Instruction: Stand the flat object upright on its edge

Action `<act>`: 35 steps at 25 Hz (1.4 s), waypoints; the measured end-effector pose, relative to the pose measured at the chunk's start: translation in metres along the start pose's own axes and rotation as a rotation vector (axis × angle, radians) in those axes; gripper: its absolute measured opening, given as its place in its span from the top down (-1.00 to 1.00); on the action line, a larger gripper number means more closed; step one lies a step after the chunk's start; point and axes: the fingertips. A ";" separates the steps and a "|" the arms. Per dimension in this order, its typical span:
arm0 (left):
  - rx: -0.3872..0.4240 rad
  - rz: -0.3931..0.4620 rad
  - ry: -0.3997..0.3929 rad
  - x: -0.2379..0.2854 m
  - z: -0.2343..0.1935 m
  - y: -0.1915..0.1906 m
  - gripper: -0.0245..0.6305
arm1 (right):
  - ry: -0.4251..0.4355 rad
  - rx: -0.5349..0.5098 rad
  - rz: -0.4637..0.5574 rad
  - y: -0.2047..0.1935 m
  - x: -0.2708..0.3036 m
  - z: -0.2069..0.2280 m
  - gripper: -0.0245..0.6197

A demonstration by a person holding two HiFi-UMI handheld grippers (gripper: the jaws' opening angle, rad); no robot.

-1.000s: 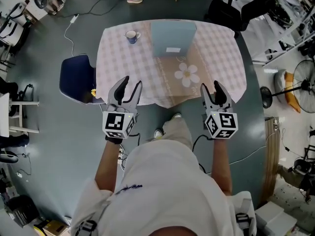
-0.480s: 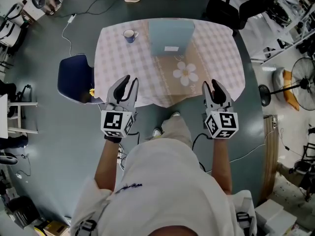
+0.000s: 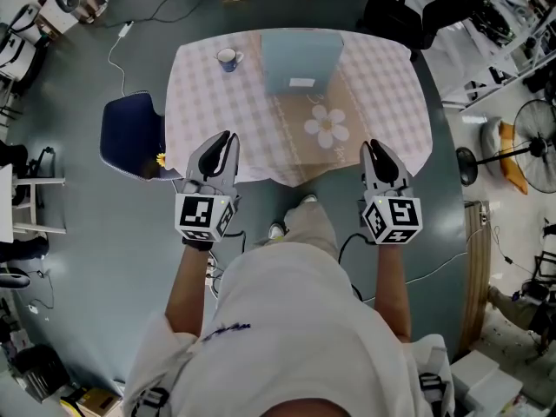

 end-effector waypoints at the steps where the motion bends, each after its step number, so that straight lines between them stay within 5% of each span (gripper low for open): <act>1: 0.001 0.001 0.001 0.000 0.000 0.000 0.81 | 0.000 -0.003 0.001 0.000 0.000 0.000 0.75; 6: -0.021 0.019 -0.001 -0.002 0.000 0.002 0.92 | 0.001 -0.023 0.003 0.000 -0.004 -0.001 0.90; 16: 0.026 0.004 -0.040 -0.002 0.012 0.003 0.92 | -0.021 0.040 -0.055 -0.007 -0.009 0.010 0.91; 35: -0.010 -0.003 -0.029 -0.005 0.009 -0.003 0.92 | -0.036 0.028 -0.094 -0.017 -0.012 0.010 0.91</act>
Point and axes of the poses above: the fingertips, and each gripper's own axes: x forward along the fingers, z to its right, y out of its top, and after that the axes turned 3 degrees about x, right-handed
